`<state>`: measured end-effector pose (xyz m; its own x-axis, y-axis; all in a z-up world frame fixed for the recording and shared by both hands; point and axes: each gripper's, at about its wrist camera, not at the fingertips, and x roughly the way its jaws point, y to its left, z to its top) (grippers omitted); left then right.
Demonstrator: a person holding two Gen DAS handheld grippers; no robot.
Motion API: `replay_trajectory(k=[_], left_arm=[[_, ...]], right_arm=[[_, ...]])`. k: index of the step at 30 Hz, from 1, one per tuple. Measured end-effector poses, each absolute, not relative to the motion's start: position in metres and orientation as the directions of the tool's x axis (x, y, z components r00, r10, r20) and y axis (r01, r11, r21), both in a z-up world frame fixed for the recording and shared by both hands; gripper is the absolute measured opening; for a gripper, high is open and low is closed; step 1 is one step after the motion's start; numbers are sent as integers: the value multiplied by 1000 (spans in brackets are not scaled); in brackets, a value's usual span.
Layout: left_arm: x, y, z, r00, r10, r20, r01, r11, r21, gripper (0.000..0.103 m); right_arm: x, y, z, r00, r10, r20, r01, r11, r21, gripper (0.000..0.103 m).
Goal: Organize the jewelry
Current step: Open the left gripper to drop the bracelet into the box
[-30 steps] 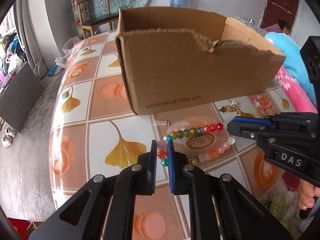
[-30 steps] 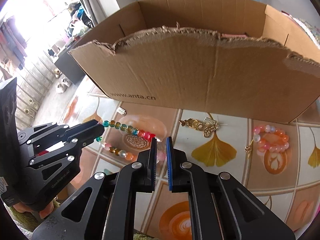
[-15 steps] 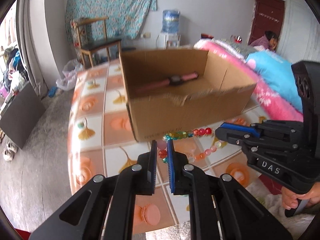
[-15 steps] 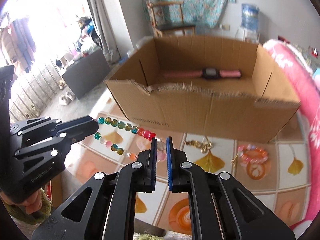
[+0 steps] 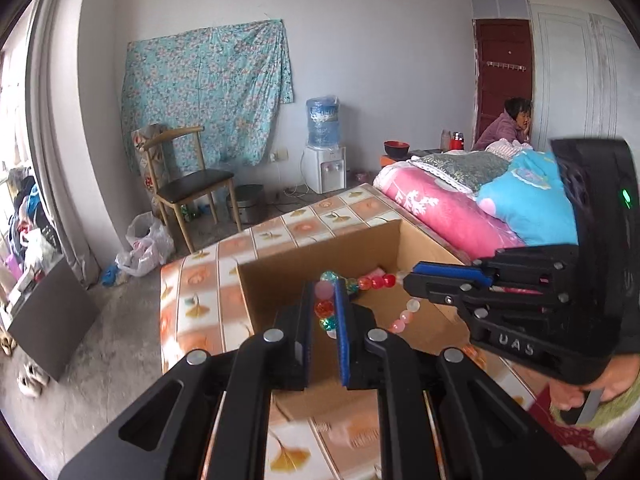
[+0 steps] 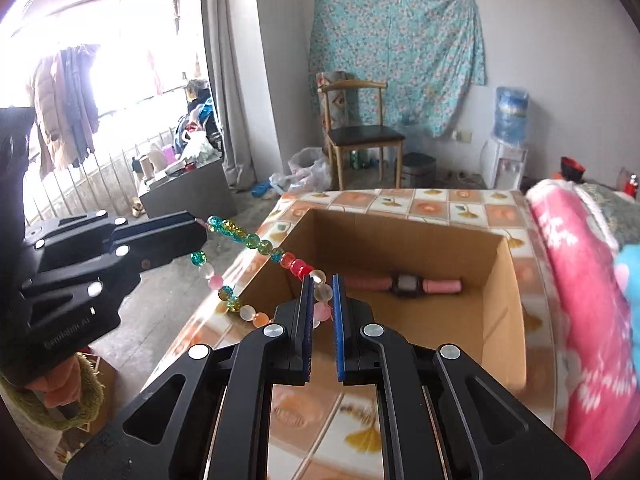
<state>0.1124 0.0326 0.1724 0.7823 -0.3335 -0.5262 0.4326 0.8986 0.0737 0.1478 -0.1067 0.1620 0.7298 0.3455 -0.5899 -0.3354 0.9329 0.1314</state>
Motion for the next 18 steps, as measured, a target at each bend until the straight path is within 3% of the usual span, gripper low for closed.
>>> replay_trajectory(k=[3,8,17,18], left_arm=[[148,22,162,765,-291,-574,420,901,103,10],[216,15,117,637,-242,-732,418,906,63,10],[259,3,63,494,-149,-856,444,890,102,11],[259,2,61,488,-141,-861,450,887,109,17]], right_arm=[[197,-119,151,639,406,-654,-336,912,237,7],[255,-128,107,427,488,-762,-260,873,413,7],[307,-109,45,193,465,-864,-174,883,436,12],[308,-108,42,181,465,-867,-171,883,437,12]])
